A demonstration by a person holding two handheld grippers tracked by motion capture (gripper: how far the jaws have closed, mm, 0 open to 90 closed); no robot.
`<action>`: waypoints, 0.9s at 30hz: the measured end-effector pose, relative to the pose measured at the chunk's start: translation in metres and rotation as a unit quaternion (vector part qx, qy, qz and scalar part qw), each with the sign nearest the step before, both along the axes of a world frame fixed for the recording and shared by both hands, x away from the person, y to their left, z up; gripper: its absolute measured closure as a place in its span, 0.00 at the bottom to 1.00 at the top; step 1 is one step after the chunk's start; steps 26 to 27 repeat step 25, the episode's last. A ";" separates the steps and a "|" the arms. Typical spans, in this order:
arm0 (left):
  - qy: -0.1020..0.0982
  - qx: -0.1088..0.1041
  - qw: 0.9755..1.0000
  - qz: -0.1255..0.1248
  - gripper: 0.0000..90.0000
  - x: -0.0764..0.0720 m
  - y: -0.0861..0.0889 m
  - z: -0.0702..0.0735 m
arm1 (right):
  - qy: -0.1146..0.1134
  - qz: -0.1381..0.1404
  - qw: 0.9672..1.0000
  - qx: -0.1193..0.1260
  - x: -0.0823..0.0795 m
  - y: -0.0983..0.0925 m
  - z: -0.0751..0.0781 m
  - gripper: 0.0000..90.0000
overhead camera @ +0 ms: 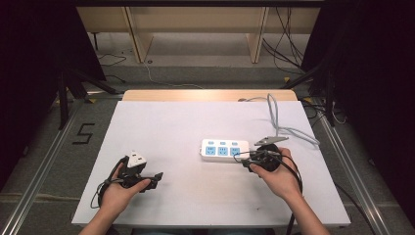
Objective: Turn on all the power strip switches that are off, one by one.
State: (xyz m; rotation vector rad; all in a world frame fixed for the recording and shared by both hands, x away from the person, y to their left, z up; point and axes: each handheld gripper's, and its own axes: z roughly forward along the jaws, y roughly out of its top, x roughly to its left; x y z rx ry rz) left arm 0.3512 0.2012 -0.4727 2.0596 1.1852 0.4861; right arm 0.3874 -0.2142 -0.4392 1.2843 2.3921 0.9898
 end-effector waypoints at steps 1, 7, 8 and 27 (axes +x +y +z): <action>0.000 0.000 1.000 0.000 0.27 0.000 0.000 0.000 | -0.003 0.000 1.000 0.002 -0.003 -0.003 -0.002 0.61; 0.002 0.001 1.000 0.000 0.27 0.000 0.000 0.000 | -0.017 -0.005 1.000 0.014 -0.016 -0.014 -0.010 0.58; 0.002 0.001 1.000 0.000 0.27 0.000 0.000 0.000 | -0.021 -0.006 1.000 0.016 -0.018 -0.015 -0.011 0.58; 0.005 -0.004 1.000 -0.003 0.27 0.000 -0.001 -0.001 | -0.050 -0.008 0.998 0.038 -0.031 -0.027 -0.023 0.53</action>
